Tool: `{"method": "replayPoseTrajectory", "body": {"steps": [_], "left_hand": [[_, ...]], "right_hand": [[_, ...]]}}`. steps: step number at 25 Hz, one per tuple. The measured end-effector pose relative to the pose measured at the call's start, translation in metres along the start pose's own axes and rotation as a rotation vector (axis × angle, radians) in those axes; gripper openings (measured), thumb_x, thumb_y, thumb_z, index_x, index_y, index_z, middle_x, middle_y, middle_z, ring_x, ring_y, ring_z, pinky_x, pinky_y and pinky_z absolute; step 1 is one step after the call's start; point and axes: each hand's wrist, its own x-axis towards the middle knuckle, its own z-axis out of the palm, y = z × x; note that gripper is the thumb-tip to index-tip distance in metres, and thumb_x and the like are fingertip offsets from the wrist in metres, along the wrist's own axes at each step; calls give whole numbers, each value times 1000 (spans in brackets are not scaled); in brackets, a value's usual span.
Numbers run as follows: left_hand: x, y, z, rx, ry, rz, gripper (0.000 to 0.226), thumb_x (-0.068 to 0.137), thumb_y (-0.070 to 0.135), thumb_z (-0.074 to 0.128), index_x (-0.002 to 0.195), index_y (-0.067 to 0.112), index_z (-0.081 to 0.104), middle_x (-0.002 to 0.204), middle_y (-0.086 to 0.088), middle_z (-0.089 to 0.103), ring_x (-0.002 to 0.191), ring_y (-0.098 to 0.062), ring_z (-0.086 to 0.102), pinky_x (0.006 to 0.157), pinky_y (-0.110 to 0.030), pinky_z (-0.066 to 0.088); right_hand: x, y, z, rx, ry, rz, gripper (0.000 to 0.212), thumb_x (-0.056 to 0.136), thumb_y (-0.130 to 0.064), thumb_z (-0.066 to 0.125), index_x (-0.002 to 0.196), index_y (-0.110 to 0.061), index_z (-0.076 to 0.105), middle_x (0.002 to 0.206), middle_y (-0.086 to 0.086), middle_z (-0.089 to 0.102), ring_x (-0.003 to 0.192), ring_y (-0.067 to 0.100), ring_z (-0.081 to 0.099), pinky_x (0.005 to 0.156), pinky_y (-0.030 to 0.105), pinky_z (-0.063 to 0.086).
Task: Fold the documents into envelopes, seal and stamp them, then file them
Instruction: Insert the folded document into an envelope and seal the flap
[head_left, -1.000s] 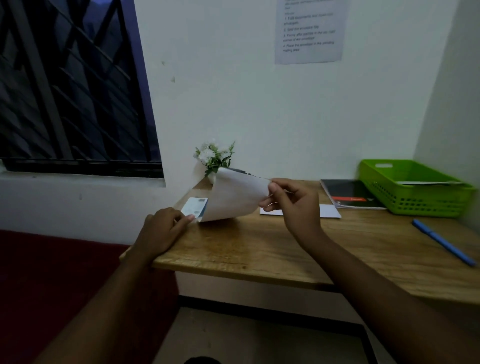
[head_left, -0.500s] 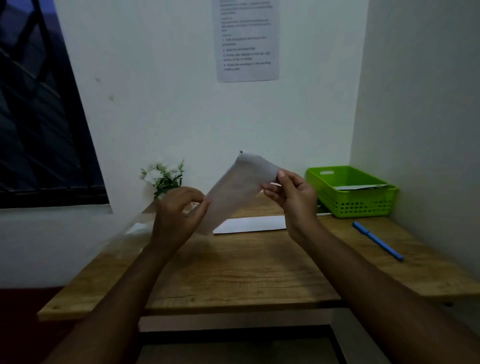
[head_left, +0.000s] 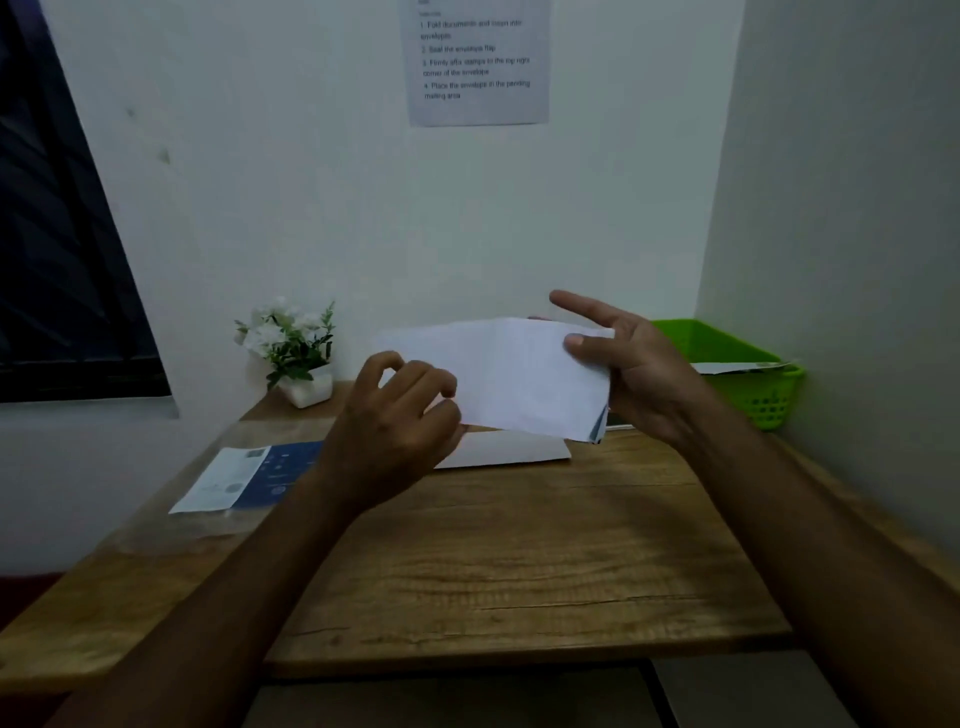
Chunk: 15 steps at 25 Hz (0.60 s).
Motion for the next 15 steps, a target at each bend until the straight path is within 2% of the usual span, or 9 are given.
{"method": "replayPoseTrajectory", "body": {"steps": [2, 3, 5, 7, 9, 12, 13, 15], "left_hand": [[4, -2, 12, -99, -168, -140, 50, 74, 51, 69, 108, 15, 62, 121, -11, 58, 113, -24, 52, 97, -44, 29], [7, -3, 18, -150, -233, -212, 72, 69, 61, 67, 123, 15, 53, 134, -11, 49, 125, -24, 43, 104, -47, 23], [15, -4, 32, -201, -286, -289, 99, 63, 72, 63, 139, 14, 34, 147, -10, 34, 136, -23, 30, 112, -53, 13], [18, -10, 45, -196, -309, -294, 105, 63, 72, 61, 142, 11, 28, 145, -10, 37, 134, -24, 35, 112, -57, 10], [19, -19, 57, -129, -357, -279, 104, 63, 71, 59, 142, 10, 30, 137, -9, 45, 124, -24, 44, 110, -57, 10], [10, -31, 75, -35, -459, -269, 103, 60, 70, 57, 141, 12, 31, 130, -9, 49, 118, -25, 47, 108, -57, 9], [4, -33, 81, -27, -489, -268, 103, 60, 69, 57, 141, 12, 32, 128, -9, 49, 118, -25, 47, 108, -58, 9], [-9, -33, 94, -27, -535, -268, 102, 59, 68, 59, 140, 12, 33, 127, -10, 49, 118, -27, 47, 108, -58, 9]], "right_hand": [[10, 5, 4, -42, -50, -17, 48, 89, 1, 56, 132, -21, 56, 107, 14, 67, 89, 25, 63, 77, 36, 54], [16, 9, 5, -72, -80, -26, 48, 89, 1, 56, 132, -21, 55, 105, 17, 64, 89, 26, 61, 76, 36, 54], [28, 16, 9, -82, -137, -24, 45, 90, -1, 56, 131, -20, 56, 105, 18, 64, 91, 26, 62, 78, 37, 54], [40, 23, 11, -36, -143, -6, 39, 92, -6, 55, 129, -18, 57, 104, 14, 66, 91, 23, 64, 78, 35, 56], [53, 35, 9, -14, -83, 36, 32, 94, -20, 53, 125, -15, 59, 110, 11, 67, 97, 23, 65, 85, 39, 54], [69, 75, -4, -19, -11, 169, 48, 89, -47, 53, 121, -12, 61, 118, 13, 67, 108, 29, 64, 91, 45, 52], [70, 89, -9, -28, 14, 203, 50, 89, -48, 54, 121, -10, 61, 117, 13, 68, 106, 30, 65, 88, 44, 53], [72, 111, -17, -97, 31, 237, 39, 92, -36, 56, 115, -5, 65, 105, 13, 72, 93, 28, 67, 76, 36, 54]]}}
